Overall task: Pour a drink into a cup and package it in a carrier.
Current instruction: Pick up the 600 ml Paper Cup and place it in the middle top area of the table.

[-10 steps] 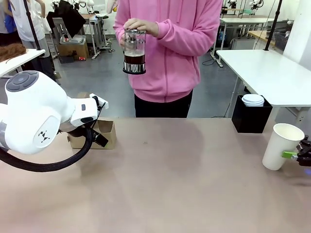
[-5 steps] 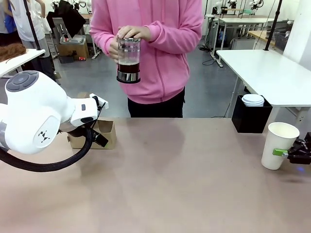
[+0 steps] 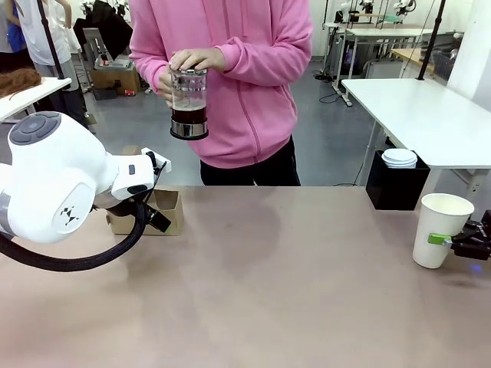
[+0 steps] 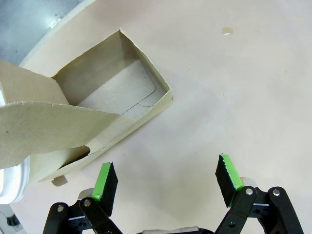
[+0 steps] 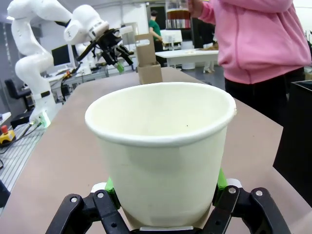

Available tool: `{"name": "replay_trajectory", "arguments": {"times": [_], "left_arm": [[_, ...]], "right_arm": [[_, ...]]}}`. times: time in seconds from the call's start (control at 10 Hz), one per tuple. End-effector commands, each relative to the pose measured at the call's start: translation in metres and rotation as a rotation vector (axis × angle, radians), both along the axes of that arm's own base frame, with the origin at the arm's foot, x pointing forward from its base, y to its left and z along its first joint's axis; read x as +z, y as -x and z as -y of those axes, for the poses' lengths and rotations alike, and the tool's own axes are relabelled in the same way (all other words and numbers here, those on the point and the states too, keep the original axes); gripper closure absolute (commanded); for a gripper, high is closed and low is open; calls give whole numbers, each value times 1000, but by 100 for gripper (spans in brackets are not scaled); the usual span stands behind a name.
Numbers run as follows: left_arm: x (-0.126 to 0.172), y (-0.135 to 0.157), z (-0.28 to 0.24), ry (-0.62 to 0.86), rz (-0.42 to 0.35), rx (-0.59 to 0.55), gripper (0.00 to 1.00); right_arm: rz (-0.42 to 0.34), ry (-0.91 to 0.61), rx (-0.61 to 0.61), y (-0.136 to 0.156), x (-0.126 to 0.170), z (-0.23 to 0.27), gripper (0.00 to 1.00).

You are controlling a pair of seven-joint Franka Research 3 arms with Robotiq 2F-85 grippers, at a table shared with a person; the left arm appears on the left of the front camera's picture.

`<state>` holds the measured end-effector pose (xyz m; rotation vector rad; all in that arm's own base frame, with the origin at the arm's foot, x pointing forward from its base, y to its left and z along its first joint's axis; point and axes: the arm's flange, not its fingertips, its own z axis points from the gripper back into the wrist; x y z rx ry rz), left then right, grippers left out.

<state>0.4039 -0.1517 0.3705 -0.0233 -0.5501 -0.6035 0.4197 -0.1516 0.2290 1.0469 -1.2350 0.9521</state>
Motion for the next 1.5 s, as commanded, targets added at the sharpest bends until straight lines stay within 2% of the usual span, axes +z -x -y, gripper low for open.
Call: {"name": "replay_trajectory", "arguments": {"times": [0.0,0.1,0.2,0.3,0.6,0.9,1.1,1.4], "left_arm": [[0,0,0,1,0,-1,0],[0,0,0,1,0,-1,0],[0,0,0,1,0,-1,0],[0,0,0,1,0,-1,0],[0,0,0,1,0,-1,0],[0,0,0,1,0,-1,0],[0,0,0,1,0,-1,0],[0,0,0,1,0,-1,0]], "right_arm": [[10,2,5,-1,0,-3,20],[0,0,0,0,0,0,20],[19,-17,-38,7,21,-7,20],[31,-31,-93,0,44,-26,20],[3,-73,-193,-30,93,-90,20],[-18,-47,-239,-67,121,-179,20],[1,-29,-274,-107,116,-227,20],[-10,-50,-268,-148,83,-280,20]]}}
